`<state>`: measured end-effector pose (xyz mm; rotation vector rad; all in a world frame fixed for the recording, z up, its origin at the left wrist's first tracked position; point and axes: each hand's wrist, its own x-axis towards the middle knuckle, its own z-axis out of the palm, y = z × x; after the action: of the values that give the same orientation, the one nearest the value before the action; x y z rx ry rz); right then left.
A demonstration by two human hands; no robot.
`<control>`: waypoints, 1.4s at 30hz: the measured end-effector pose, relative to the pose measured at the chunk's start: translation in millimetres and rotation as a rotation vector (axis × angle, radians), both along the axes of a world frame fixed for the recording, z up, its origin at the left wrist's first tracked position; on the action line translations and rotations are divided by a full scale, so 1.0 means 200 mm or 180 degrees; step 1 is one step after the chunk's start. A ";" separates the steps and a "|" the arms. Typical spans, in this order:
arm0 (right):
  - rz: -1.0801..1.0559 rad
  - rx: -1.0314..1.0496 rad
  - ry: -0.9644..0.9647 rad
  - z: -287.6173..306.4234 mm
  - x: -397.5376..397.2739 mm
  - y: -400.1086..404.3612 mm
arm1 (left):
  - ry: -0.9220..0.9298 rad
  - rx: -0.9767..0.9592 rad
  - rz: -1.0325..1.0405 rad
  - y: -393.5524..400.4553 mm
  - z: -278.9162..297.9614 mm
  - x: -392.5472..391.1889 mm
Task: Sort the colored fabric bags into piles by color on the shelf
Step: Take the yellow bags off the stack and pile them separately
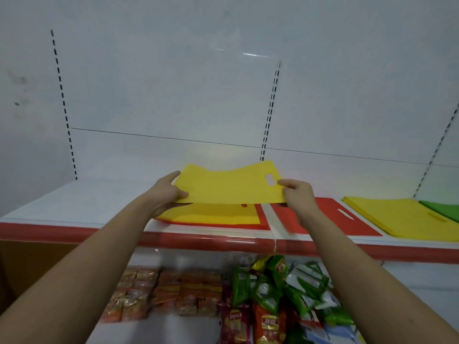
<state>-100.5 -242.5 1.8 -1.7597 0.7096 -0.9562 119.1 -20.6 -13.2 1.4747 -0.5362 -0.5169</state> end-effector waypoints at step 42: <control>-0.0928 0.0021 0.1046 -0.20 -1.88 -1.79 | -0.0322 0.0244 -0.1192 -2.06 -0.26 -1.60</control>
<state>-475.7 -600.6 -38.9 -1.8610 1.2038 -0.8587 -200.6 -433.4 -65.3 1.4849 -0.8895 -0.7647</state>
